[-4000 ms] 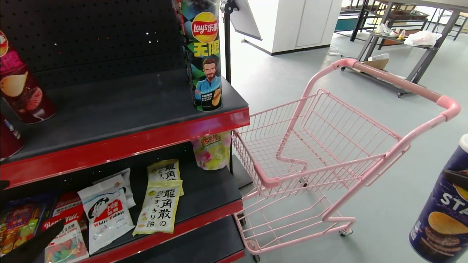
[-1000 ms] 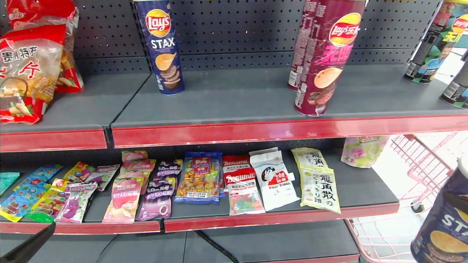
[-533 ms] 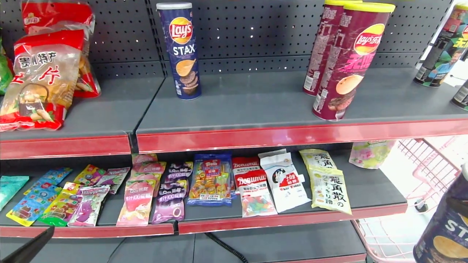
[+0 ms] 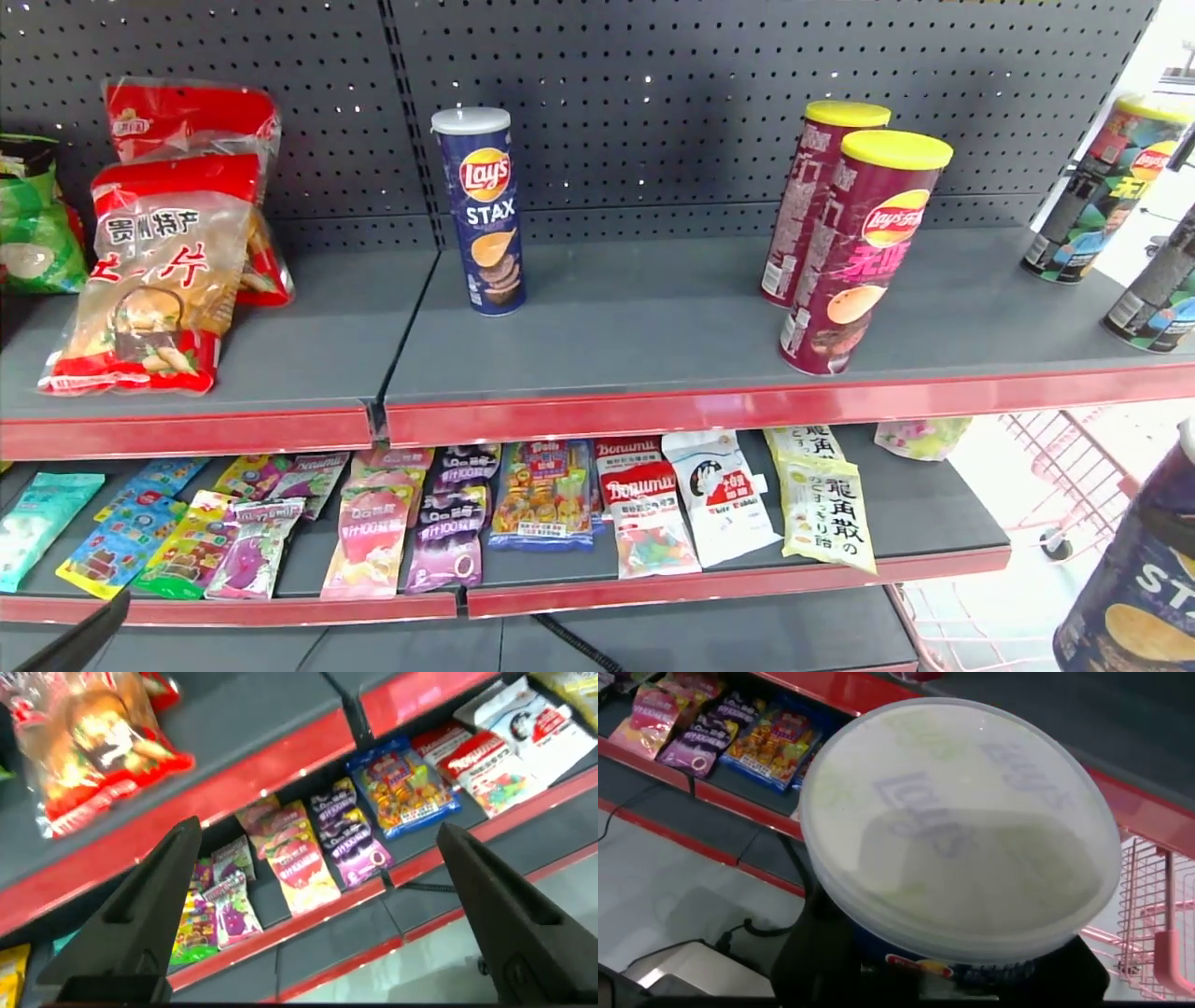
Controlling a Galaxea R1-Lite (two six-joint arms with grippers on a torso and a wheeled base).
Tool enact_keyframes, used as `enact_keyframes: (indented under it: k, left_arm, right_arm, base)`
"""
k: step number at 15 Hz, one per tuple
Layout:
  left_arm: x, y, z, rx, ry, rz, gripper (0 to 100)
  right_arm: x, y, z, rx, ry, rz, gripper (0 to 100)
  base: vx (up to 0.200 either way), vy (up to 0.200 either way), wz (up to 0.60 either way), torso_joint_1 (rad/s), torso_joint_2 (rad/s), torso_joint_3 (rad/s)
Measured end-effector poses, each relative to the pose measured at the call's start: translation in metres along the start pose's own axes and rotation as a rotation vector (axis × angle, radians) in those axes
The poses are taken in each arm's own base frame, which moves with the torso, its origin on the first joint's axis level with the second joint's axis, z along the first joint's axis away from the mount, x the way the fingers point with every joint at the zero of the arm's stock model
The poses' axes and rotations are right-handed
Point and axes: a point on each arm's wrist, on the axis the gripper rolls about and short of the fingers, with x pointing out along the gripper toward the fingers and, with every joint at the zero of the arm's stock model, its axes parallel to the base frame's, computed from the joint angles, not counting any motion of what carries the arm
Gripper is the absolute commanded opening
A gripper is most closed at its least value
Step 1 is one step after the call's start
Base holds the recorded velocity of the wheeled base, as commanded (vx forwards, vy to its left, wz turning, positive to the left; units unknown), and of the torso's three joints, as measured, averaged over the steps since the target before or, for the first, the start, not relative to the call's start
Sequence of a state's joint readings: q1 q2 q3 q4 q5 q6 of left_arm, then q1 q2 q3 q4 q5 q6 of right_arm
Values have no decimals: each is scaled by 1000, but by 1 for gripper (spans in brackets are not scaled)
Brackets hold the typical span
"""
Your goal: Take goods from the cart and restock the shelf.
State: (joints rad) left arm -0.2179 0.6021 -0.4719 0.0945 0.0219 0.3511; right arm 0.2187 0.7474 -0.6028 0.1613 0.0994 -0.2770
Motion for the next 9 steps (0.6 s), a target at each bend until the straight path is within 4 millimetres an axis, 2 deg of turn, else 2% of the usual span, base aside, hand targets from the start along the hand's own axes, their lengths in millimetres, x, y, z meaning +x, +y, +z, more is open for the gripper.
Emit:
enact_keyframes:
  k: [4, 9]
  left_arm:
    - [0, 0, 0, 0, 0, 0, 100]
    - [0, 0, 0, 0, 2, -1, 100]
  right_arm:
    - [1, 0, 1, 0, 0, 0, 0]
    - [2, 0, 0, 1, 9, -2, 0]
  base:
    - [0, 0, 0, 196, -482, -306]
    - [0, 0, 0, 134, -337, -203]
